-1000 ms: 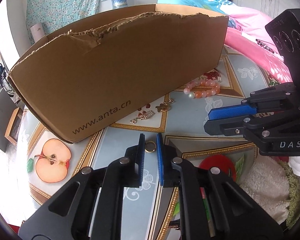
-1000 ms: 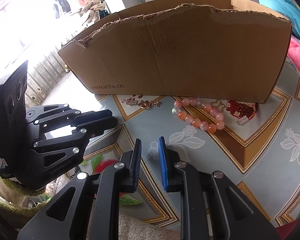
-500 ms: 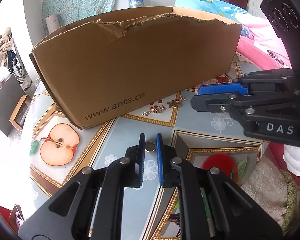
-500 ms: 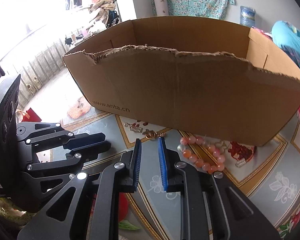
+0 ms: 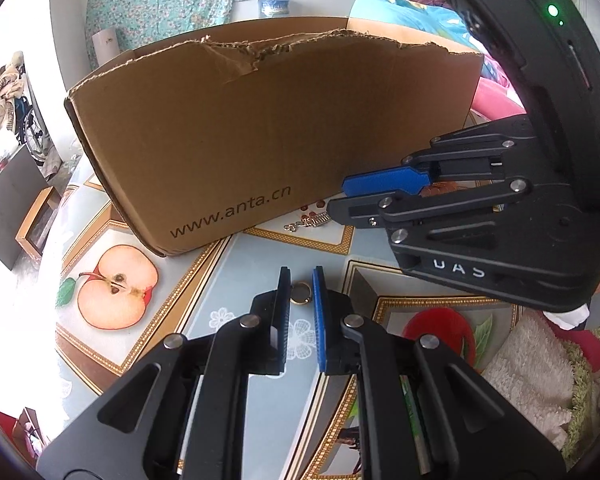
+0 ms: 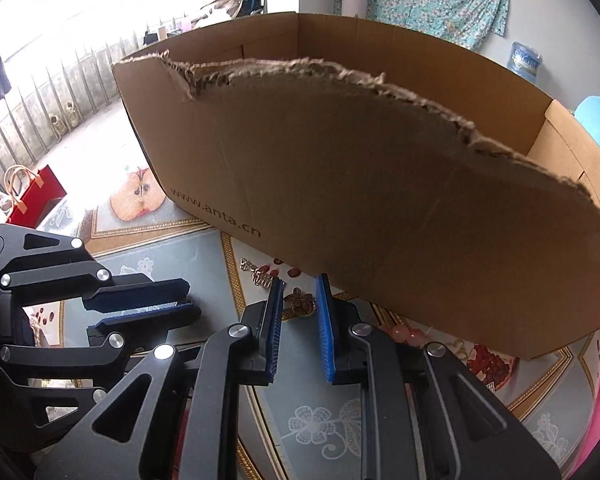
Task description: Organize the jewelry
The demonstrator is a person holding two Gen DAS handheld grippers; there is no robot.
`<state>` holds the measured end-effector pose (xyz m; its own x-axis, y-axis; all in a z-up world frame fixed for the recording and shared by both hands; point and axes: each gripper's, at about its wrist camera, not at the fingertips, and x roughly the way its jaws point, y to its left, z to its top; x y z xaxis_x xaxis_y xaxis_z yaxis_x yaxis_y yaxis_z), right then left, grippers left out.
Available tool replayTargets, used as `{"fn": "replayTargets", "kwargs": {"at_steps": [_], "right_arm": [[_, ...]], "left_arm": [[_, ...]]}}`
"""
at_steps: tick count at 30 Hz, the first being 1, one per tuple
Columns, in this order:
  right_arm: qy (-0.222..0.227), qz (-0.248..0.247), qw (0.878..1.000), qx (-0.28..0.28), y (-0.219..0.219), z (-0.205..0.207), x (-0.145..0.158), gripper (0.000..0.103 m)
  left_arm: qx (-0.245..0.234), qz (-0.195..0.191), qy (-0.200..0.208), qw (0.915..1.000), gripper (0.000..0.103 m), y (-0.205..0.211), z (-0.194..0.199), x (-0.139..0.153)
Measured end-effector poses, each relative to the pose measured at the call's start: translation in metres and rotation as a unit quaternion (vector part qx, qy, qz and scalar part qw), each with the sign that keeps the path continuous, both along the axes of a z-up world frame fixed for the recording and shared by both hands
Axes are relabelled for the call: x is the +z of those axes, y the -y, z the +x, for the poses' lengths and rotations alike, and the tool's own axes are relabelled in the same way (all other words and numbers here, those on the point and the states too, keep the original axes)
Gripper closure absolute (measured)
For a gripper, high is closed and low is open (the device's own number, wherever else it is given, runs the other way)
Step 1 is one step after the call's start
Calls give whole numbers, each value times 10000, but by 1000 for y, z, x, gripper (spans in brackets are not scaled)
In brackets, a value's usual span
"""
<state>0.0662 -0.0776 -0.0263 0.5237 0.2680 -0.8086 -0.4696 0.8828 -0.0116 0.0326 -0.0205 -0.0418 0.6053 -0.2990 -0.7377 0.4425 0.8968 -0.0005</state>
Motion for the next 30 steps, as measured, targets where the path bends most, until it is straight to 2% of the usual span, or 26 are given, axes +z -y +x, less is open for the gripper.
{"fn": "replayTargets", "kwargs": {"at_steps": [9,11,19,22,26,30], "right_arm": [[-101,50,9999,-80,5,-4,2,91],[-147,96,9998,-115,7,-1,5,99],[-245,311,9990,-196,18,-17,14,99],[-208,242,9992,-253,20,-16,15,99],[-162,187,9995,-216,13,-6,14,97],[-145,116,9998,-69,6,5,12,89]], "left_arm": [[9,-42,20,10000,93,-4,-1,-1],[11,-40,21,10000,93,-4,-1,-1],[18,-28,59,10000,93,-3,-4,0],[19,-30,63,10000,93,-3,-4,0],[4,-22,73,10000,93,-2,-5,1],[1,-19,75,10000,93,-2,-5,2]]}}
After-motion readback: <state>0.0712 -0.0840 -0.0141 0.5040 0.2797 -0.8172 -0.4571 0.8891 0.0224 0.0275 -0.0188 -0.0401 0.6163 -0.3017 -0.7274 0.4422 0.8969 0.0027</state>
